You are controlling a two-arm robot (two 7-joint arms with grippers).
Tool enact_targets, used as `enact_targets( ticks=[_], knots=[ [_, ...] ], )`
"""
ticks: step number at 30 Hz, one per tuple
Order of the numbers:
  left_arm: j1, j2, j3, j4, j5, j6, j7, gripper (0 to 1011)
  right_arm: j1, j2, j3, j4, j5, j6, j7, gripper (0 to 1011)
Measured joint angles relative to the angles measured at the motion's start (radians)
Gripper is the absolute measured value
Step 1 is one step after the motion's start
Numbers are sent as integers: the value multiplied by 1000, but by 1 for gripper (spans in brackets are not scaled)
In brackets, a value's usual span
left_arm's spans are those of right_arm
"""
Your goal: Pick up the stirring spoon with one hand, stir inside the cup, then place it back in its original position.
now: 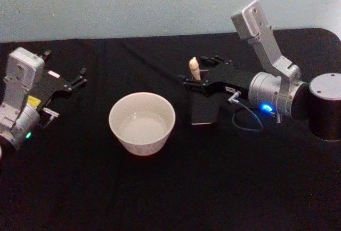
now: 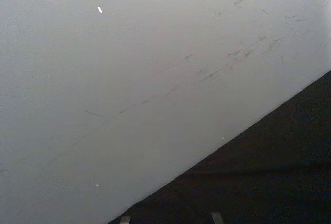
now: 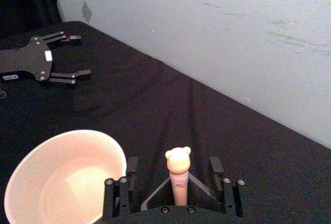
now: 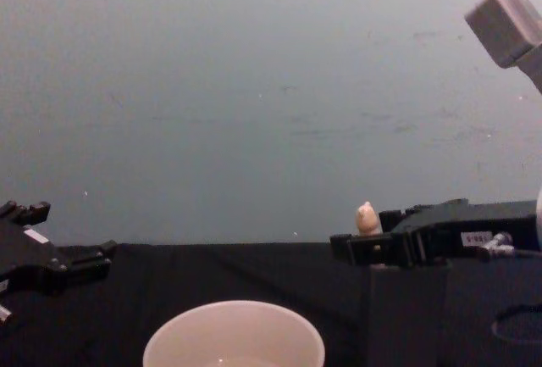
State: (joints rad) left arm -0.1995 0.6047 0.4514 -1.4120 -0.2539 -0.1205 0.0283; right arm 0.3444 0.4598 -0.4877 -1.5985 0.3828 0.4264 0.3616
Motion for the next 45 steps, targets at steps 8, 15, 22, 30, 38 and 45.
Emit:
enact_targets(
  ticks=[8,15,22,30,38,45],
  knots=[
    [0,0,0,0,0,0,0,1001,0,1,0,-1,1,0,0,653],
    [0,0,0,0,0,0,0,1001,0,1,0,-1,2,1,0,430],
    [0,0,0,0,0,0,0,1001,0,1,0,-1,2,1,0,228],
    [0,0,0,0,0,0,0,1001,0,1,0,-1,3,1,0,216],
    [0,0,0,0,0,0,0,1001,-10,0,18,-6,5,-11,0,216],
    [0,0,0,0,0,0,0,1001,-36,4,59,-46,28,-36,-1,215]
  ],
)
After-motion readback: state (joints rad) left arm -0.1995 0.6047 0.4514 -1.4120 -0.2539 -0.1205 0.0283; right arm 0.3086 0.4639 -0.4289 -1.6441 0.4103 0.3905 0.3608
